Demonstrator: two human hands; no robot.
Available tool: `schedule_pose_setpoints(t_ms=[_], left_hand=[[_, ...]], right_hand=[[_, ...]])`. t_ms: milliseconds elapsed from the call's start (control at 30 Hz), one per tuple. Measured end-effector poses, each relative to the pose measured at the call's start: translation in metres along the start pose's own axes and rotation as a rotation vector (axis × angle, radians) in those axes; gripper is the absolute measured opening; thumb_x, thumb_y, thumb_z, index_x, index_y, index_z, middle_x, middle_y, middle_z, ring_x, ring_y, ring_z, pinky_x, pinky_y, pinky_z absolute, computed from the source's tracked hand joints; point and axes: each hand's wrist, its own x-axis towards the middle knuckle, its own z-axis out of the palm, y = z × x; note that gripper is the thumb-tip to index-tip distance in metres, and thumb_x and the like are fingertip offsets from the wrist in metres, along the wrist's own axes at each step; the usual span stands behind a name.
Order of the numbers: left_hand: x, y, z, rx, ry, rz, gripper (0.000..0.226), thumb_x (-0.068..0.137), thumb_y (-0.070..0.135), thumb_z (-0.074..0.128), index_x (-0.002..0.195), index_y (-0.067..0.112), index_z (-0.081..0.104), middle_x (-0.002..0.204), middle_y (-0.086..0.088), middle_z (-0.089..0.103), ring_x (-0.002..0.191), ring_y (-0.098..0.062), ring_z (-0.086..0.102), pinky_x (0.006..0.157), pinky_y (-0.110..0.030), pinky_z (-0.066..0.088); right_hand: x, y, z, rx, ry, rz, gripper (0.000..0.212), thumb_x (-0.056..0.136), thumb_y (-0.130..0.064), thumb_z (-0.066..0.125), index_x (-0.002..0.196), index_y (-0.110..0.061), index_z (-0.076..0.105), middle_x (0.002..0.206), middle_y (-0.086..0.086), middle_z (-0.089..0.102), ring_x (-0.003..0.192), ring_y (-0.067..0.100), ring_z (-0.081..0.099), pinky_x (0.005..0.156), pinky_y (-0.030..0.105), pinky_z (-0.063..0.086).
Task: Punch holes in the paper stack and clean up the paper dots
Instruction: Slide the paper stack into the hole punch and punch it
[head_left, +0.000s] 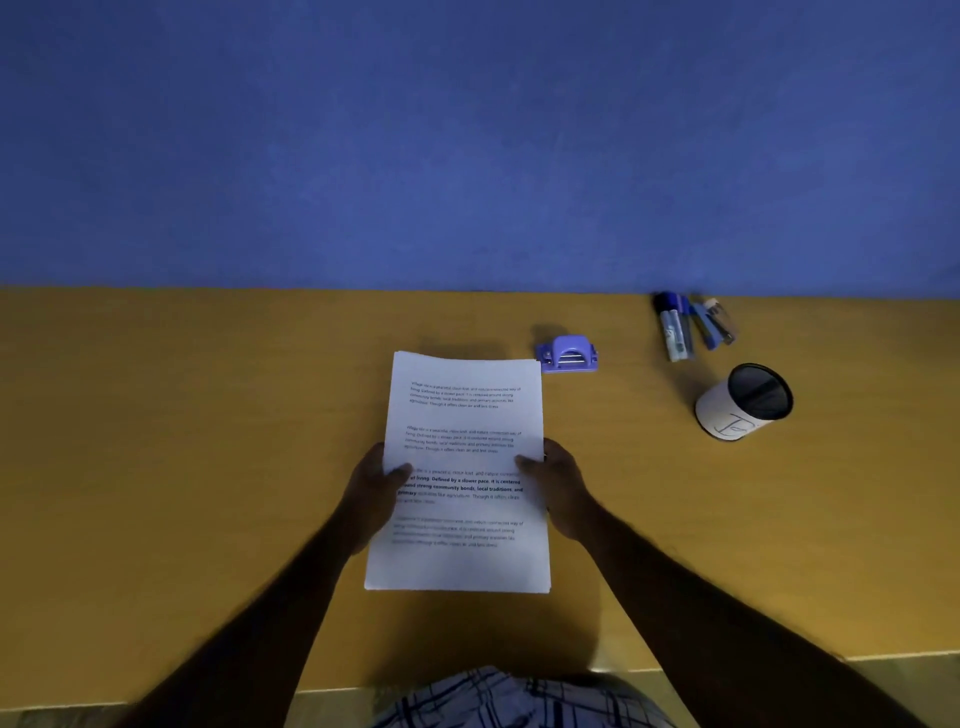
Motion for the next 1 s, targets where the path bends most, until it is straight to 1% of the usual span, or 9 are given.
schedule_pose_setpoints(t_ms=[133,233,333,433,500,600,667,767,1000], left_hand=[[0.002,0.006,0.005,-0.059,-0.070,0.026,0.025,0.096,0.008,0.053,0.119,0.016,0.059,0.112,-0.005,0.070,0.101,-0.026,0.068,0.084,-0.042,0.057],[0.005,0.012,0.007,-0.110,-0.145,0.023,0.025,0.095,0.006,0.054,0.112,0.023,0.063,0.106,0.000,0.074,0.097,-0.022,0.071,0.078,-0.035,0.058],[0.009,0.015,0.008,-0.124,-0.228,-0.002,0.028,0.093,0.008,0.058,0.119,0.019,0.061,0.114,-0.004,0.072,0.100,-0.023,0.070,0.080,-0.035,0.057],[0.010,0.019,0.013,-0.153,-0.327,-0.007,0.045,0.082,0.014,0.069,0.125,0.013,0.058,0.121,-0.007,0.069,0.108,-0.028,0.066,0.089,-0.040,0.054],[0.012,0.022,0.018,-0.131,-0.383,-0.025,0.048,0.078,0.015,0.068,0.125,0.012,0.059,0.121,-0.010,0.069,0.110,-0.031,0.066,0.095,-0.045,0.052],[0.018,0.030,0.028,-0.105,-0.434,-0.068,0.048,0.077,0.011,0.069,0.125,0.011,0.059,0.119,-0.012,0.070,0.108,-0.033,0.066,0.094,-0.045,0.053],[0.023,0.036,0.033,-0.079,-0.457,-0.082,0.053,0.074,0.014,0.068,0.126,0.011,0.058,0.118,-0.012,0.070,0.108,-0.033,0.067,0.092,-0.045,0.053],[0.032,0.043,0.042,0.006,-0.484,-0.079,0.046,0.080,0.012,0.066,0.125,0.011,0.058,0.117,-0.013,0.070,0.107,-0.034,0.067,0.097,-0.050,0.051],[0.050,0.055,0.044,0.184,-0.511,-0.120,0.025,0.092,0.022,0.064,0.113,0.009,0.064,0.102,-0.013,0.075,0.094,-0.035,0.071,0.085,-0.046,0.057]], right_hand=[[0.007,-0.004,-0.016,-0.053,0.046,-0.014,0.026,0.090,-0.008,0.065,0.116,-0.005,0.060,0.123,0.017,0.066,0.106,0.033,0.065,0.095,0.053,0.053],[0.018,-0.022,-0.030,-0.149,0.165,-0.070,0.052,0.085,-0.024,0.074,0.128,-0.007,0.049,0.124,0.015,0.063,0.103,0.028,0.065,0.088,0.046,0.056],[0.033,-0.047,-0.051,-0.574,0.356,-0.395,0.070,0.081,-0.031,0.077,0.136,-0.004,0.043,0.129,0.012,0.056,0.113,0.026,0.056,0.096,0.042,0.048],[0.051,-0.075,-0.066,-0.824,0.344,-0.713,0.057,0.079,-0.023,0.079,0.127,-0.003,0.054,0.128,0.014,0.058,0.118,0.029,0.053,0.099,0.028,0.036],[0.062,-0.094,-0.068,-0.890,0.163,-0.635,0.049,0.081,-0.028,0.077,0.122,-0.010,0.058,0.122,0.007,0.061,0.110,0.022,0.056,0.089,0.017,0.035],[0.070,-0.111,-0.070,-1.015,-0.158,-0.299,0.040,0.088,-0.044,0.066,0.118,-0.018,0.059,0.107,-0.001,0.064,0.095,0.016,0.059,0.073,0.023,0.041],[0.073,-0.110,-0.075,-1.046,-0.282,-0.239,0.033,0.093,-0.039,0.061,0.117,-0.015,0.061,0.108,0.004,0.067,0.090,0.016,0.062,0.069,0.021,0.046],[0.071,-0.100,-0.087,-0.961,-0.297,-0.231,0.029,0.096,-0.030,0.059,0.120,-0.014,0.060,0.117,0.006,0.065,0.095,0.015,0.061,0.074,0.022,0.046],[0.072,-0.077,-0.126,-0.689,-0.181,-0.098,0.023,0.095,-0.027,0.060,0.110,-0.010,0.067,0.106,0.007,0.070,0.089,0.019,0.067,0.077,0.030,0.052]])
